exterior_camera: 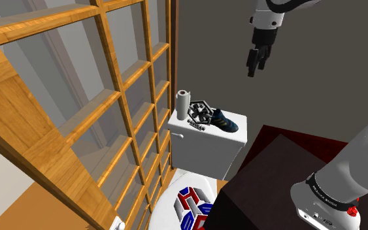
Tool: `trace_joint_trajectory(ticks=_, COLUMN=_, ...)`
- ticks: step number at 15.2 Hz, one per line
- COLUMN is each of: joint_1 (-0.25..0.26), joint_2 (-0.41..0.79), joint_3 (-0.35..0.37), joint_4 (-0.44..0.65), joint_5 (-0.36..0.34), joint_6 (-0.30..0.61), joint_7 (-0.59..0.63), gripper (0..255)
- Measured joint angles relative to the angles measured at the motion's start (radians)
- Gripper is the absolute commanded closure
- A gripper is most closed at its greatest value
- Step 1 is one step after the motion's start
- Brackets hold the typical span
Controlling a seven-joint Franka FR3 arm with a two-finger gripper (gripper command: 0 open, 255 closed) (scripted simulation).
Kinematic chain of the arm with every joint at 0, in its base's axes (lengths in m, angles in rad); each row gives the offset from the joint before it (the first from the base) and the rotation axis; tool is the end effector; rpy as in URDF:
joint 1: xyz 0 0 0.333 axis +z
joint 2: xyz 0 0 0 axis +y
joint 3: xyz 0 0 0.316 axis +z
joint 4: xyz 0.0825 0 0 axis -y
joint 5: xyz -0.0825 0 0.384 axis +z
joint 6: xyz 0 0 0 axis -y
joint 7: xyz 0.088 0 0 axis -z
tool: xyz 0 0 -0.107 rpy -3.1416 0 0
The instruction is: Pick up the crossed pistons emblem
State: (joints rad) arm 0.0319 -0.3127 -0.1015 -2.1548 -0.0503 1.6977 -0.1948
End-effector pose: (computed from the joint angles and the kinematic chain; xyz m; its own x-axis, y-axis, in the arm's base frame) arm 0.4437 -0.0393 0.5163 0.9792 0.1412 -0.1459 0.1411 -0.9899 -0.0112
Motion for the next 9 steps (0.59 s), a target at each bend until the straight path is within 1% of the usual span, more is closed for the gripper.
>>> trace_joint_trajectory(ticks=2, joint_1=0.004, joint_2=0.076, joint_3=-0.005, joint_4=0.026, joint_5=0.007, joint_6=0.033, joint_7=-0.018, gripper=0)
trace_joint_trajectory(ticks=4, joint_1=0.008, joint_2=0.158, joint_3=-0.007, joint_4=0.075, joint_5=0.016, joint_6=0.051, joint_7=-0.035, gripper=0)
trace_joint_trajectory(ticks=6, joint_1=0.012, joint_2=0.228, joint_3=-0.008, joint_4=0.096, joint_5=0.025, joint_6=0.083, joint_7=-0.05, gripper=0)
trace_joint_trajectory(ticks=9, joint_1=0.013, joint_2=0.365, joint_3=-0.008, joint_4=0.191, joint_5=0.04, joint_6=0.101, joint_7=-0.079, gripper=0)
